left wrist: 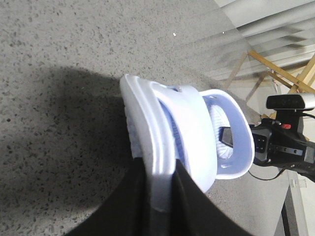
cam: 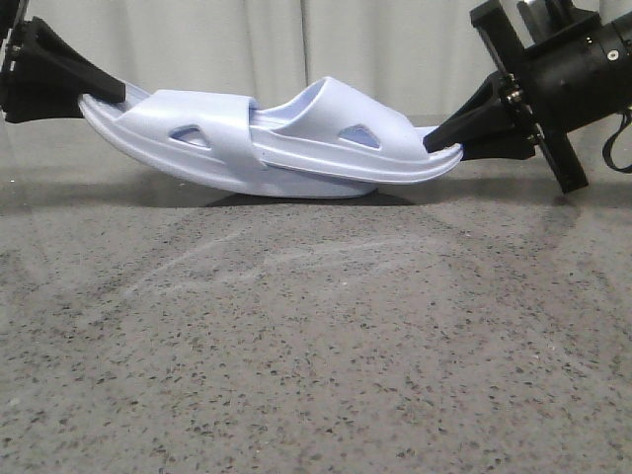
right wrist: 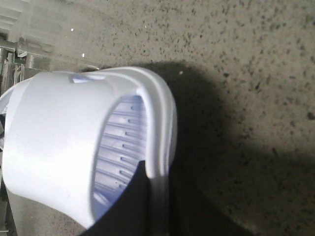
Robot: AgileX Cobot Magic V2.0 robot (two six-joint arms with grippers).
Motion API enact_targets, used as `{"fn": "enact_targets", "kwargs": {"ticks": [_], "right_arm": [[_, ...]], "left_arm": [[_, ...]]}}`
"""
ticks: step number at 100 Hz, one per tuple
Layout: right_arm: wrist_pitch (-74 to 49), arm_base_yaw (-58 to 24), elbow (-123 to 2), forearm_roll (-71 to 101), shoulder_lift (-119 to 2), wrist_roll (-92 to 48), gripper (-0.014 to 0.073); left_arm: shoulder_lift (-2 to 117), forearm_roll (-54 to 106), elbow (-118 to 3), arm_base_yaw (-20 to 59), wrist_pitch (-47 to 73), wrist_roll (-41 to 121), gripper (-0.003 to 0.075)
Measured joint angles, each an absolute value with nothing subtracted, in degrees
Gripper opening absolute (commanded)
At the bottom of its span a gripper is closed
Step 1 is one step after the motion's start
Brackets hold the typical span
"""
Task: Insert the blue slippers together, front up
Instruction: 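Nest the right gripper's slipper onto the left gripper's slipper, soles stacked, then lower the stacked slippers onto the table and open both grippers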
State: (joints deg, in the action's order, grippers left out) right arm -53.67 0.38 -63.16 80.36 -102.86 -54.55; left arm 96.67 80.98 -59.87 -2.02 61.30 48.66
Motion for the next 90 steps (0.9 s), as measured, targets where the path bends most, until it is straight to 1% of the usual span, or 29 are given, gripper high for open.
{"fn": "enact_targets", "kwargs": {"ticks": [7,20,27,42,47,57,70,71,79,86,90], "right_arm": [[-54.4,0.6,-63.5,80.2,-102.9,-54.5,-0.0060],[-58.7,2.1,-63.9,80.4,-102.9,-54.5,0.0103],[-62.6,3.2,-63.9,80.4,-102.9,-54.5,0.0159],[-66.8,6.2,-63.9,80.4,-102.7,-54.7,0.0164],[-66.9,7.7,-63.9,80.1,-102.4,-54.7,0.0164],[-66.9,10.8,-63.9,79.7,-100.6,-54.7,0.0164],[-66.9,15.5,-63.9,78.4,-97.7,-54.8,0.0164],[-66.9,15.7,-63.9,78.2,-97.4,-54.8,0.0164],[-67.0,18.2,-63.9,76.8,-96.0,-54.8,0.0164],[-67.2,19.9,-63.9,76.2,-94.8,-54.8,0.0163],[-67.3,20.3,-63.9,76.2,-94.2,-54.8,0.0163]], "left_arm": [[96.7,81.0,-59.9,-2.2,61.3,48.7,0.0015],[96.7,80.5,-59.9,-3.0,62.1,48.7,0.0016],[96.7,80.5,-59.9,-3.2,63.3,48.8,0.0016],[96.7,80.5,-59.9,-3.2,65.8,50.7,0.0019],[96.7,80.3,-59.9,-3.2,66.3,51.7,0.0032],[96.7,80.0,-59.9,-3.1,66.6,54.0,0.0109],[96.7,78.4,-60.3,-3.1,66.8,55.1,0.0260],[96.7,78.2,-60.2,-3.1,66.8,55.1,0.0260],[96.7,75.9,-61.6,-3.1,67.1,55.5,0.0349],[96.7,74.4,-63.1,-3.1,67.2,55.7,0.0377],[96.7,74.0,-64.1,-3.1,67.3,55.7,0.0377]]}}
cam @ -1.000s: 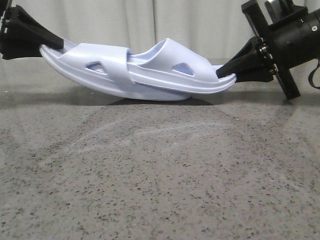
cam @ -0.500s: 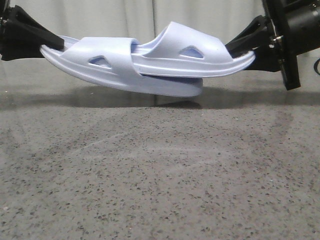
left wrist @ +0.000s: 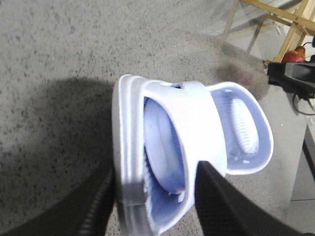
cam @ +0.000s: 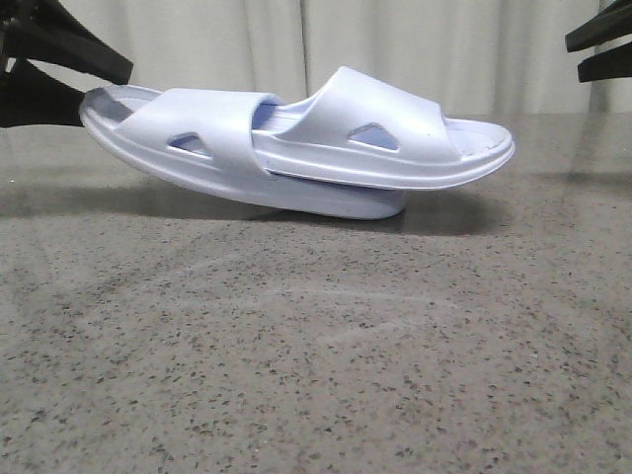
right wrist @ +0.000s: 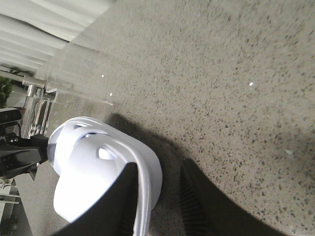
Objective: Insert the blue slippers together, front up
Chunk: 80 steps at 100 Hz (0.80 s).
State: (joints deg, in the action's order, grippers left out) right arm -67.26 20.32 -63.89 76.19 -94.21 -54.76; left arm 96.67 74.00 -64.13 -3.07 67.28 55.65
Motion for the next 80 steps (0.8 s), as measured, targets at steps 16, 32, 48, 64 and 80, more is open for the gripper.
{"fn": "enact_targets", "kwargs": {"ticks": [16,32,48,64,80], "right_arm": [[-67.6,20.9,-63.9,76.1,-93.0,-54.8,0.0163],[-67.8,20.9,-63.9,75.9,-92.3,-54.8,0.0162],[-67.8,20.9,-63.9,75.8,-92.2,-54.8,0.0154],[-67.8,20.9,-63.9,75.7,-91.9,-54.8,-0.0008],[-67.8,20.9,-63.9,75.6,-89.7,-54.8,-0.0093]], "left_arm": [[96.7,71.3,-69.2,-3.1,67.7,55.7,0.0376],[96.7,64.4,-75.7,-3.1,68.4,53.5,0.0373],[96.1,56.2,-81.3,-3.1,68.6,49.6,0.0367],[93.1,53.3,-83.7,-3.1,66.4,47.3,0.0151],[87.9,50.1,-83.8,-3.1,61.9,46.9,0.0015]]}}
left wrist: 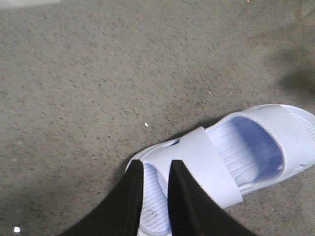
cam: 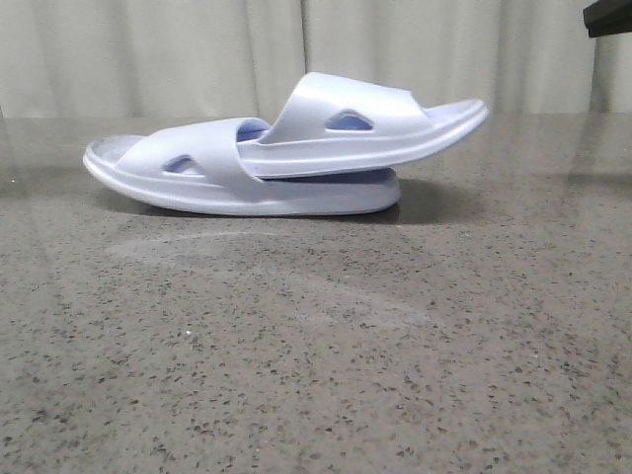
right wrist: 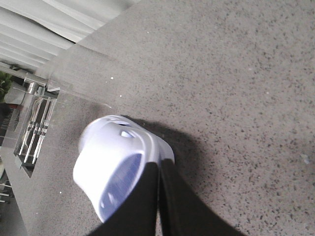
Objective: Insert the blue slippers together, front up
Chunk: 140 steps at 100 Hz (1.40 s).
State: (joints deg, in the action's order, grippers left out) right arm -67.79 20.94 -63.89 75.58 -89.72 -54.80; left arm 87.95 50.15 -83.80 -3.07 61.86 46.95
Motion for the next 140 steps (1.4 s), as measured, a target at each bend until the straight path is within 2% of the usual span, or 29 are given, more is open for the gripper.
{"fn": "enact_targets", "kwargs": {"ticks": [26,50,64,84,114,140], "right_arm": [[-63.4,20.9,-63.9,73.7,-82.5,-56.4,-0.0087],[-52.1,20.6,-61.8,73.2,-74.0,-59.6,-0.0087],[-49.0,17.2,-60.7,73.0,-72.5,-63.4,-0.0087],[-44.2,8.2,-57.4,68.9,-67.5,-68.0,-0.0087],[-28.2,2.5,-38.1,64.3,-44.9,-68.6,-0.0087],[-24.3,0.7,-20.7,64.3,-26.7,-68.6,-0.0088]], "left_arm": [[76.5,44.8,-82.3,-3.1,49.9,46.7,0.0015],[63.4,41.3,-70.5,-3.1,31.8,46.7,0.0015],[57.1,39.2,-63.6,-3.1,26.5,46.7,0.0015],[49.2,37.1,-56.5,-3.1,25.0,46.7,0.0015],[37.8,39.2,-44.6,-3.1,21.3,46.7,0.0015],[24.4,41.8,-30.0,-3.1,20.3,46.7,0.0015]]}}
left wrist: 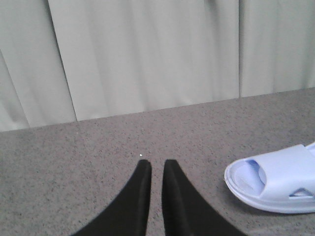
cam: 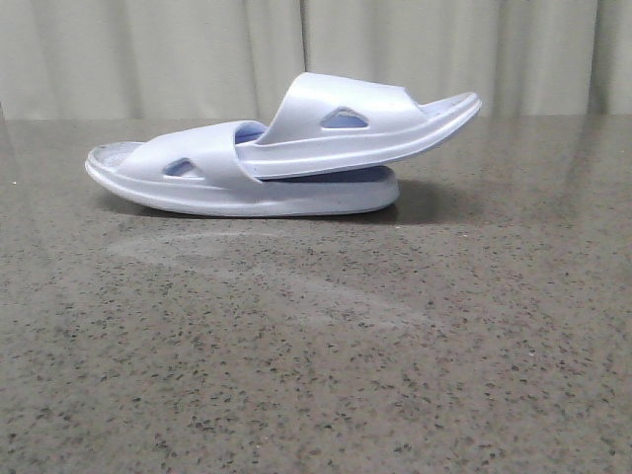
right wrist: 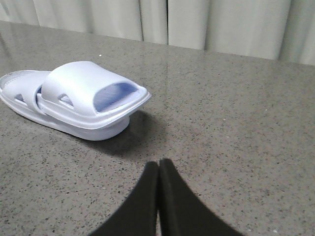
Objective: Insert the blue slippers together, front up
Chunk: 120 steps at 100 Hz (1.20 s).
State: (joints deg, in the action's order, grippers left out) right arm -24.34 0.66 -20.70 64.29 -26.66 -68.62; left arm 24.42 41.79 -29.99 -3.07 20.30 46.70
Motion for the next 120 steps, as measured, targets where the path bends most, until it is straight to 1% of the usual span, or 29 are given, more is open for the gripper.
{"fn": "enact_targets", "kwargs": {"ticks": [15,30,49,120], "right_arm": [[-22.1,0.6,-18.6,65.1,-20.2,-68.6,-0.0089],[-22.1,0.6,-18.6,65.7,-18.8,-68.6,-0.0089],[-23.0,0.6,-18.6,65.7,-18.8,-68.6,-0.0089],[-23.1,0.6,-18.6,65.7,-18.8,-68.7,-0.0089]], "left_arm": [[16.5,44.7,-24.1,-3.1,21.2,46.7,0.0015],[11.7,47.1,-21.3,-3.1,22.5,46.7,0.0015],[11.0,49.2,-21.0,-3.1,22.6,46.7,0.0015],[11.0,49.7,-21.0,-3.1,22.6,46.7,0.0015]]}}
